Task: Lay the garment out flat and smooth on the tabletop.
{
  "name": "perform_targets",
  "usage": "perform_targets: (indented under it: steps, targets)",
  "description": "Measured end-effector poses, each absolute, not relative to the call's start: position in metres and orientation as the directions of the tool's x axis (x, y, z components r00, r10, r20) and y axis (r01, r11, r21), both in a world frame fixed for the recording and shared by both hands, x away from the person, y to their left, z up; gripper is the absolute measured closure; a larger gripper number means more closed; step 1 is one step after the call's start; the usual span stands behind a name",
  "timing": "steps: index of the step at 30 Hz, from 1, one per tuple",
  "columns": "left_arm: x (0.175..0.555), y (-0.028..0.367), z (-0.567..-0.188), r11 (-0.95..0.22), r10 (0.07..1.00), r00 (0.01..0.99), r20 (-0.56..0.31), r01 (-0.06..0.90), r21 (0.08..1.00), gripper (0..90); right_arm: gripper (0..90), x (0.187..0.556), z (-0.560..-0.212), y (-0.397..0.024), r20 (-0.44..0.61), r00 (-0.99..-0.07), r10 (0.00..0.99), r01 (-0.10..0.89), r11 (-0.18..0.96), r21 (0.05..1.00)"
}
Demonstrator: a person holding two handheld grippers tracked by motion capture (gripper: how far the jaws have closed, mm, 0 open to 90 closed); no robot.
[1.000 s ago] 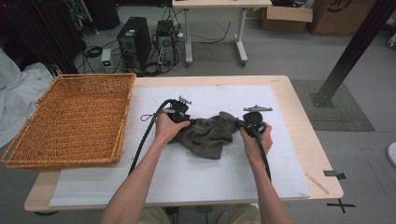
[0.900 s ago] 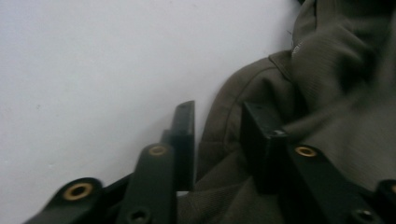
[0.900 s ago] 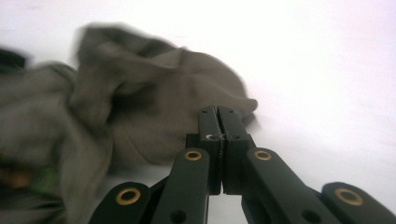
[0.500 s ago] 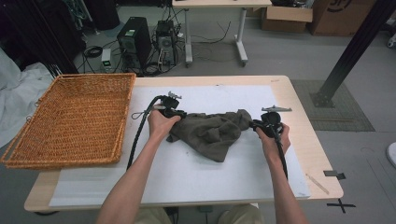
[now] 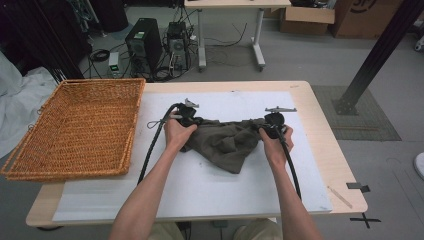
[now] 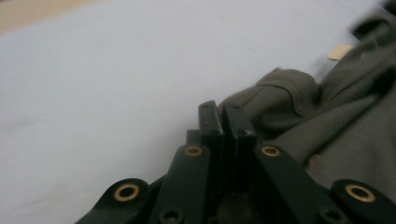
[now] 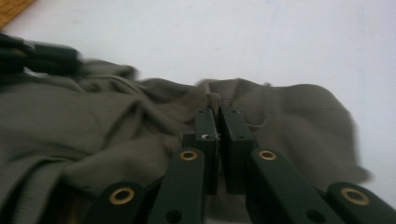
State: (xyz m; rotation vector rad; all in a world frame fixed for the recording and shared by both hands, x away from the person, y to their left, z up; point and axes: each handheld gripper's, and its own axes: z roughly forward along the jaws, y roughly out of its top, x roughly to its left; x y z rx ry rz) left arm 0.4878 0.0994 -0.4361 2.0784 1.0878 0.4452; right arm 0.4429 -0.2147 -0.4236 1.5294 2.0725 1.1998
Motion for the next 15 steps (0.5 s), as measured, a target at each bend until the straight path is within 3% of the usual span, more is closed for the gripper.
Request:
perform_targets:
  steps: [4,6,7,8,10,15]
  targets:
    - [0.496,0.129,-0.424,-0.271,0.89,0.455,0.0,0.53,0.804,87.3,87.6,0.439,-0.414,-0.238,0.271,-0.322,0.907,0.572,-0.042,0.819]
    - [0.5,0.144,-0.421,-0.209,0.916,0.401,-0.025,0.529,0.823,85.0,84.7,0.438,-0.406,-0.251,0.212,-0.31,0.927,0.494,-0.033,0.869]
    - [0.5,0.144,-0.421,-0.209,0.916,0.401,-0.025,0.529,0.823,80.1,84.7,0.438,-0.406,-0.251,0.212,-0.31,0.927,0.494,-0.033,0.869]
    - [0.502,0.147,-0.423,-0.198,0.919,0.392,-0.045,0.557,0.806,80.1,78.3,0.439,-0.406,-0.253,0.194,-0.297,0.935,0.491,-0.025,0.871]
    - [0.498,0.152,-0.422,-0.223,0.918,0.397,-0.028,0.573,0.788,68.6,68.6,0.447,-0.418,-0.259,0.196,-0.296,0.935,0.603,0.024,0.797]
    - [0.489,0.147,-0.416,-0.228,0.851,0.511,-0.12,0.565,0.793,61.6,64.1,0.435,-0.415,-0.256,0.257,-0.366,0.894,0.58,0.004,0.815]
